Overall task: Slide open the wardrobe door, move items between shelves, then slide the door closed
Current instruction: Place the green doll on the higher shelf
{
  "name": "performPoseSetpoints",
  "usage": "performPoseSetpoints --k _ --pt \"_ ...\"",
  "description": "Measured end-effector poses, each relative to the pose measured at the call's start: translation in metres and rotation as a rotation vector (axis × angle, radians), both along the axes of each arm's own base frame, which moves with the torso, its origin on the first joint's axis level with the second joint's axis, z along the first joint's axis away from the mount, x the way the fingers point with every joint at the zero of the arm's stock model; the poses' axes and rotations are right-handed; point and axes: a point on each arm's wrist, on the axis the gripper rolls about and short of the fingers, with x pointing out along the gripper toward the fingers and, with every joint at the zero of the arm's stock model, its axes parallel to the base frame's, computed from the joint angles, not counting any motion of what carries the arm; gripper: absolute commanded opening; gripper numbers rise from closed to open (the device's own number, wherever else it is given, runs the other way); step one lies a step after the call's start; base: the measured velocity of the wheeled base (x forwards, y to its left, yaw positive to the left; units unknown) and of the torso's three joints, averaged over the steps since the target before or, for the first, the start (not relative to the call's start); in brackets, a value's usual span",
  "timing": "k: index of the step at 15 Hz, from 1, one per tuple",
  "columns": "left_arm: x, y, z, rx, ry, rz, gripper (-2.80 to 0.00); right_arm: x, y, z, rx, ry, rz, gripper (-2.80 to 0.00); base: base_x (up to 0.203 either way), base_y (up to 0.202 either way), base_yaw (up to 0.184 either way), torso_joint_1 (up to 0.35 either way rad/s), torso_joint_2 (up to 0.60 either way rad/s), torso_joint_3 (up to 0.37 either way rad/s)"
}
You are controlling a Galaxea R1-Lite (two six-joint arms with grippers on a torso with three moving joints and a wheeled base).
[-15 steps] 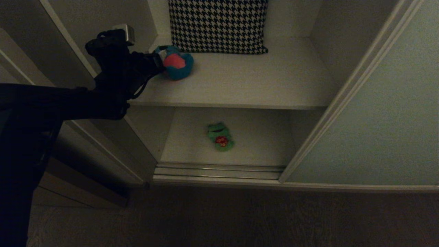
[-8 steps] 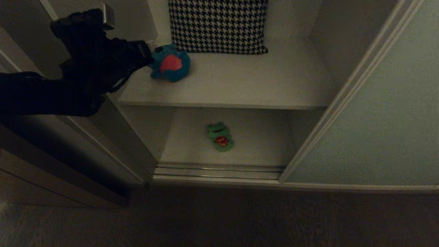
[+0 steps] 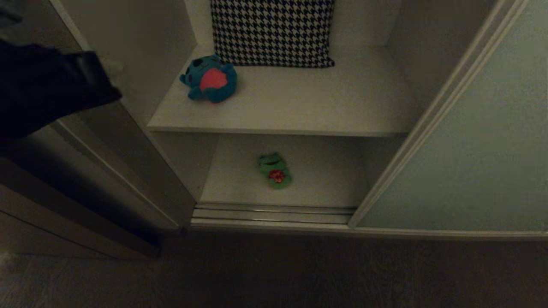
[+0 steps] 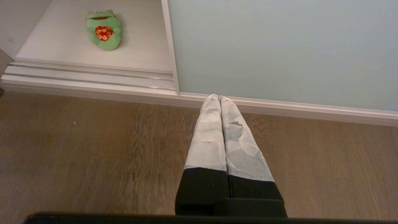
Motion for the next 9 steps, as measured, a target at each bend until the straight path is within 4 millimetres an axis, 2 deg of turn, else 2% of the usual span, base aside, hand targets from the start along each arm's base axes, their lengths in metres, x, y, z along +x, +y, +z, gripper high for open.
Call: performPoseSetpoints --k 3,5,7,9 --pt "-0.092 0.013 -0.051 0.031 0.146 0.006 -2.80 0.000 0.000 0.000 0.000 0.000 0.000 -2.80 0.000 0.000 0.000 0.000 0.00 0.000" --pt "-0.141 0.020 -0.093 0.060 0.205 0.013 -2.80 0.000 0.000 0.000 0.000 0.000 0.000 -2.80 0.000 0.000 0.000 0.000 0.00 0.000" --pt "-0.181 0.026 -0.140 0.090 0.261 0.032 -2.80 0.000 0.000 0.000 0.000 0.000 0.000 -2.80 0.000 0.000 0.000 0.000 0.00 0.000" --pt "-0.205 0.028 -0.187 0.111 0.315 0.063 -2.80 0.000 0.000 0.000 0.000 0.000 0.000 -2.80 0.000 0.000 0.000 0.000 0.00 0.000"
